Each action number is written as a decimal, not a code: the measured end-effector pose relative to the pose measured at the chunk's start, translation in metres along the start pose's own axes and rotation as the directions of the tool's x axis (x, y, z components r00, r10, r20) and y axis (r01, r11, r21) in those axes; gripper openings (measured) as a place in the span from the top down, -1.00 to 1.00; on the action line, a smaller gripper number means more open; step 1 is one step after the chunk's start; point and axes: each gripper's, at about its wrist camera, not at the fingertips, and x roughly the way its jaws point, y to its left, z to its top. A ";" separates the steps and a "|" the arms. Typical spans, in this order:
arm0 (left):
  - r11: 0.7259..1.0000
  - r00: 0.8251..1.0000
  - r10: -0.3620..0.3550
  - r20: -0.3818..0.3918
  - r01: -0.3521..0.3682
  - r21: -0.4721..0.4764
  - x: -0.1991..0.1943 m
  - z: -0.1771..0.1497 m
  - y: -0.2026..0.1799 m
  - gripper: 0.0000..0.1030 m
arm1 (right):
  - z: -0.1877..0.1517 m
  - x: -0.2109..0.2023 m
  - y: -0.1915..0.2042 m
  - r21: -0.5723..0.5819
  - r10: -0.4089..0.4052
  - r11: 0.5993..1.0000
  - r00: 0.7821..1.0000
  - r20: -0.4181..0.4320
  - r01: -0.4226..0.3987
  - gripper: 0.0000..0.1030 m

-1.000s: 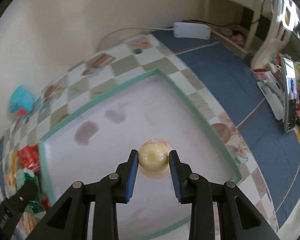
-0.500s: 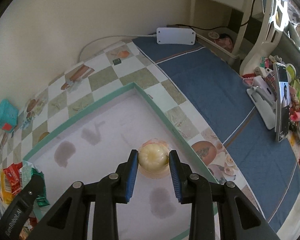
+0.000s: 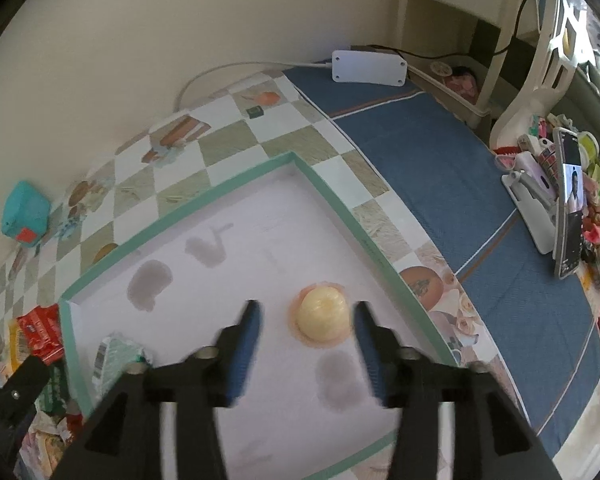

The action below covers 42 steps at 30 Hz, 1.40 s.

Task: Organize snacks
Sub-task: 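Place the cream bun in the white tray with the right gripper while left drops the green bag there, then withdraw both grippers from the tray back toward the snack pile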

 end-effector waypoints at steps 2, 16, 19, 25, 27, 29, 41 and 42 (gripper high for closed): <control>0.999 0.999 0.036 0.014 -0.036 -0.016 -0.005 -0.001 0.011 -0.65 | -0.003 -0.005 0.003 -0.013 -0.001 1.000 1.000 0.007 0.001 -0.26; 0.970 0.984 0.176 0.010 -0.172 -0.170 -0.041 -0.018 0.102 -0.92 | -0.036 -0.052 0.034 -0.097 0.092 0.991 0.995 0.032 -0.088 -0.74; 0.962 0.982 0.190 0.017 -0.183 -0.201 -0.051 -0.022 0.118 -0.92 | -0.043 -0.063 0.043 -0.115 0.111 0.988 0.993 0.047 -0.105 -0.76; 0.941 0.974 0.225 0.036 -0.208 -0.268 -0.070 -0.028 0.153 -0.92 | -0.056 -0.079 0.063 -0.150 0.159 0.978 0.985 0.063 -0.148 -1.00; 0.932 0.973 0.225 0.049 -0.200 -0.302 -0.078 -0.029 0.167 -0.92 | -0.061 -0.084 0.072 -0.172 0.169 0.973 0.983 0.070 -0.155 -1.00; 0.924 0.970 0.235 0.057 -0.204 -0.323 -0.083 -0.030 0.176 -0.92 | -0.068 -0.090 0.082 -0.195 0.185 0.966 0.980 0.074 -0.168 -1.00; 0.841 0.925 0.374 0.071 -0.306 -0.447 -0.109 -0.038 0.240 -0.92 | -0.117 -0.114 0.157 -0.399 0.330 0.868 0.944 0.017 -0.296 -1.00; 0.834 0.922 0.380 0.068 -0.310 -0.456 -0.110 -0.039 0.245 -0.92 | -0.120 -0.114 0.163 -0.407 0.339 0.861 0.941 0.007 -0.307 -1.00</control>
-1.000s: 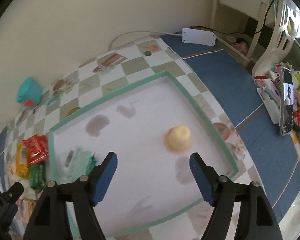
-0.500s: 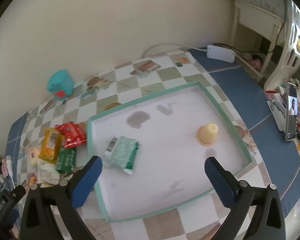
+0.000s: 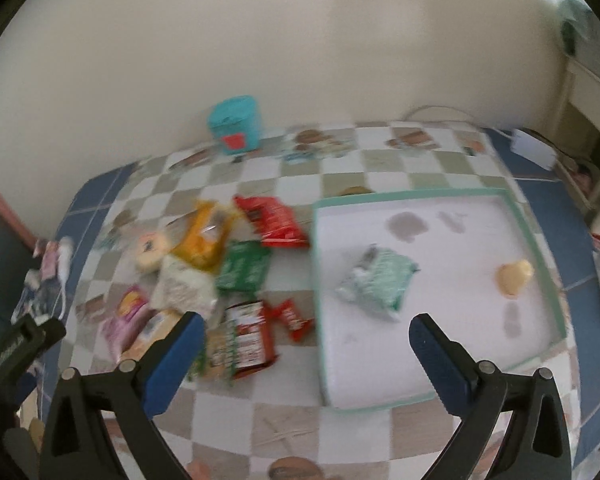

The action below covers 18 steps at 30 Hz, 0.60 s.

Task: Organize snacks
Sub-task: 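Withdraw both grippers from the tray back toward the snack pile, then move the right gripper to the green cartoon cookie pack while left approaches the orange bread bag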

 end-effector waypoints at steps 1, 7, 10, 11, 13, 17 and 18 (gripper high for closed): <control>1.000 1.000 0.005 0.000 -0.005 -0.005 0.001 0.001 0.003 -0.92 | -0.001 0.002 0.005 -0.008 0.016 1.000 1.000 -0.008 -0.016 -1.00; 0.996 0.999 0.023 -0.027 -0.025 -0.087 0.013 0.007 0.029 -0.92 | -0.008 0.023 0.025 -0.031 0.074 0.997 0.995 -0.068 -0.076 -1.00; 0.995 0.999 0.028 -0.047 -0.032 -0.093 0.021 0.007 0.030 -0.92 | -0.011 0.036 0.028 -0.037 0.081 0.996 0.992 -0.096 -0.085 -1.00; 0.996 0.998 0.025 -0.055 -0.030 -0.090 0.023 0.007 0.028 -0.92 | -0.012 0.040 0.028 -0.036 0.078 0.996 0.991 -0.108 -0.082 -1.00; 0.997 0.997 0.009 -0.079 -0.016 -0.081 0.032 0.004 0.022 -0.92 | -0.016 0.053 0.026 -0.031 0.070 0.997 0.988 -0.139 -0.075 -1.00; 0.998 0.991 -0.008 -0.136 0.001 -0.055 0.052 -0.003 0.008 -0.92 | -0.020 0.075 0.017 -0.010 0.061 0.998 0.981 -0.185 -0.064 -1.00; 0.999 0.987 -0.013 -0.161 0.005 -0.049 0.059 -0.006 0.003 -0.92 | -0.020 0.078 0.016 -0.008 0.060 0.998 0.980 -0.189 -0.063 -1.00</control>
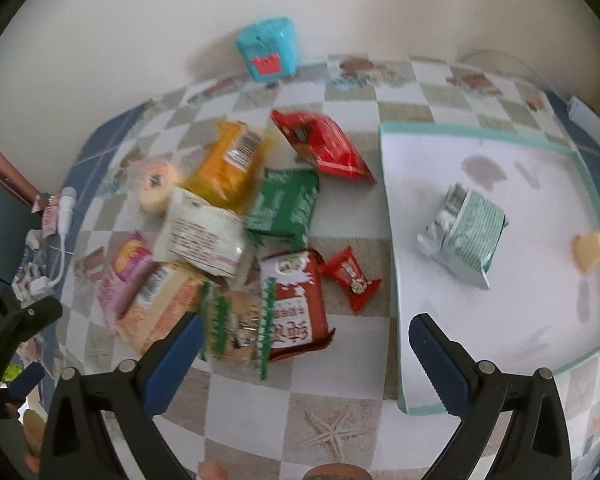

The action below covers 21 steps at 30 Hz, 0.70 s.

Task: Organize snacks
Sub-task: 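Move the right gripper to the green cartoon cookie pack while left approaches the orange bread bag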

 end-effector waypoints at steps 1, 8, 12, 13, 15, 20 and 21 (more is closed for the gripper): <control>1.000 1.000 -0.002 -0.014 0.002 0.004 0.004 -0.001 -0.002 -0.92 | 0.000 0.004 -0.002 0.002 -0.002 1.000 1.000 -0.006 0.002 -1.00; 0.999 0.994 -0.025 -0.102 0.028 0.020 0.036 -0.006 -0.024 -0.92 | 0.001 0.016 0.006 -0.037 -0.004 0.999 1.000 0.000 0.004 -1.00; 1.000 0.995 0.004 -0.098 -0.003 0.006 0.039 -0.002 -0.023 -0.92 | 0.000 0.018 0.018 -0.082 -0.004 0.997 1.000 0.001 0.004 -1.00; 1.000 0.995 0.018 -0.093 -0.019 -0.010 0.040 0.000 -0.019 -0.92 | 0.000 0.019 0.021 -0.093 -0.009 0.996 1.000 0.006 0.009 -1.00; 0.999 0.995 0.035 -0.089 -0.038 -0.039 0.042 0.003 -0.012 -0.92 | -0.001 0.020 0.028 -0.121 -0.018 0.992 1.000 0.012 0.019 -1.00; 0.994 0.992 0.046 -0.114 -0.057 -0.095 0.052 0.007 0.003 -0.92 | -0.008 0.031 0.041 -0.166 -0.022 0.986 1.000 -0.005 0.021 -1.00; 0.993 0.991 0.050 -0.120 -0.062 -0.104 0.054 0.007 0.006 -0.92 | -0.009 0.033 0.044 -0.173 -0.026 0.985 1.000 -0.005 0.025 -1.00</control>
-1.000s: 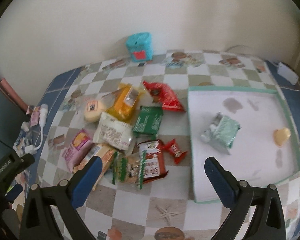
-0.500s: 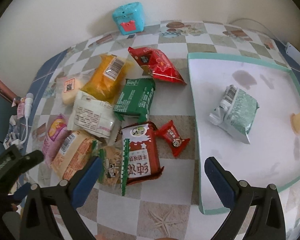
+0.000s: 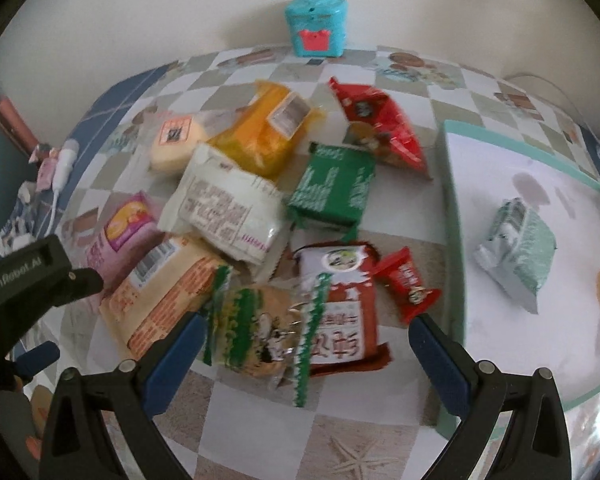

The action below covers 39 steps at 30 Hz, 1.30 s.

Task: Organize snacks
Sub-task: 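Move the right gripper to the green cartoon cookie pack while left approaches the orange bread bag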

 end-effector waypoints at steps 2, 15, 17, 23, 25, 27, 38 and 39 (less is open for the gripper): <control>1.000 1.000 0.011 -0.003 -0.011 -0.010 0.003 0.001 0.003 -0.92 | -0.001 0.003 0.005 -0.021 -0.010 1.000 1.000 0.000 0.010 -1.00; 0.992 0.994 0.105 -0.025 -0.103 0.074 0.017 -0.008 -0.002 -0.92 | -0.005 0.011 -0.008 -0.005 -0.043 0.999 0.999 -0.026 0.043 -1.00; 0.992 0.995 0.094 -0.027 -0.092 0.088 0.016 -0.011 -0.005 -0.92 | -0.005 0.010 -0.012 0.004 -0.048 0.999 0.998 -0.027 0.048 -1.00; 0.990 0.999 0.045 -0.014 -0.043 0.137 0.005 -0.017 -0.016 -0.92 | -0.003 0.004 -0.017 0.002 -0.037 0.999 0.999 -0.009 0.037 -0.74; 0.987 0.999 0.032 -0.004 -0.031 0.157 0.000 -0.017 -0.024 -0.92 | -0.003 0.002 -0.015 -0.008 -0.024 1.000 1.000 -0.002 0.024 -0.62; 0.981 1.000 0.012 0.010 -0.014 0.193 -0.009 -0.017 -0.028 -0.92 | -0.002 0.001 -0.013 -0.012 -0.017 1.000 1.000 0.004 0.017 -0.47; 0.947 0.997 -0.070 -0.036 0.078 0.310 -0.006 -0.029 -0.064 -0.92 | -0.001 -0.004 -0.027 0.025 0.024 0.999 1.000 0.016 -0.024 -0.23; 0.945 0.997 -0.070 -0.040 0.079 0.317 -0.004 -0.029 -0.066 -0.92 | -0.002 -0.005 -0.029 0.030 0.024 0.999 1.000 0.016 -0.025 -0.23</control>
